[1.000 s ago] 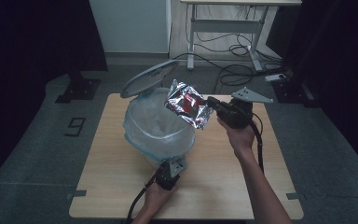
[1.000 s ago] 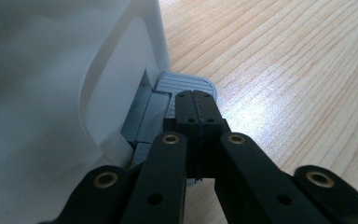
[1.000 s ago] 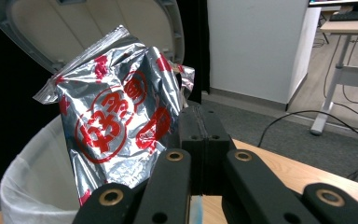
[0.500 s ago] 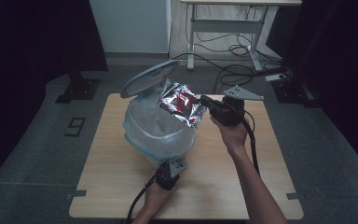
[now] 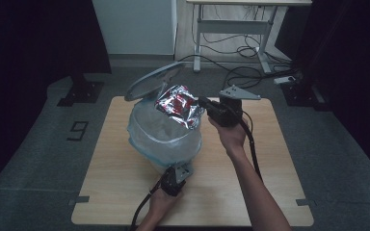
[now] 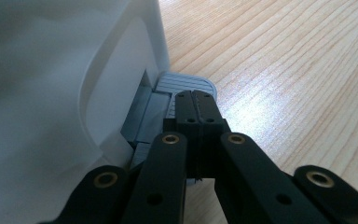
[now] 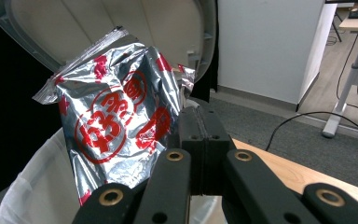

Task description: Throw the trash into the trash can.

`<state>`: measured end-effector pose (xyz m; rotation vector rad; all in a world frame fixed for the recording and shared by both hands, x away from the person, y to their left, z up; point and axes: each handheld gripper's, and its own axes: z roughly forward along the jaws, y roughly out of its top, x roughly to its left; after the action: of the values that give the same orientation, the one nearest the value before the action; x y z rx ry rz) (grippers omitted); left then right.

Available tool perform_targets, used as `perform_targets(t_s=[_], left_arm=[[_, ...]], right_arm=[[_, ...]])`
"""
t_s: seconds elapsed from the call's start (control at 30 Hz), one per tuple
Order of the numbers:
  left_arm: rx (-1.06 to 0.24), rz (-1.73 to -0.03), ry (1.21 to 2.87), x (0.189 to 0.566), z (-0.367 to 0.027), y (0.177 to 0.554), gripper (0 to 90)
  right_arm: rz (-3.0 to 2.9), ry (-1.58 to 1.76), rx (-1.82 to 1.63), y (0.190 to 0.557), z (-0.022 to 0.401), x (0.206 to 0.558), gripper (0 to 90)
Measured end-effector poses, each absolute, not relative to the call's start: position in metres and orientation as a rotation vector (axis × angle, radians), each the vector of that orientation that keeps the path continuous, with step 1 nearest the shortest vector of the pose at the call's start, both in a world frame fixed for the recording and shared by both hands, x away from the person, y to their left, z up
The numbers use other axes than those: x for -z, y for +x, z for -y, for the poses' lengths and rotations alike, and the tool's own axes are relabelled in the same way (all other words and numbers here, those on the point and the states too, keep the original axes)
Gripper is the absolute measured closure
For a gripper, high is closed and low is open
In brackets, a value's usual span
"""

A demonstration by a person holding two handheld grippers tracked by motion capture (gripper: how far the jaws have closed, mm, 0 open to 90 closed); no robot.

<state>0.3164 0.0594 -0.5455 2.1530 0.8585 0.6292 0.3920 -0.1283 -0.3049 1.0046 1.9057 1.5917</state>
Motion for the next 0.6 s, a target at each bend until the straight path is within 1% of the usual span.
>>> perform_targets(t_s=[0.3,0.6], left_arm=[[-0.629,-0.859,2.152,0.546,-0.059,0.316,90.0],[-0.63,-0.858,2.153,0.546,-0.059,0.316,90.0]], right_arm=[[-1.934,0.99,-1.586,0.398,0.109,0.307,89.8],[-1.944,0.988,-1.587,0.399,0.1,0.308,89.7]])
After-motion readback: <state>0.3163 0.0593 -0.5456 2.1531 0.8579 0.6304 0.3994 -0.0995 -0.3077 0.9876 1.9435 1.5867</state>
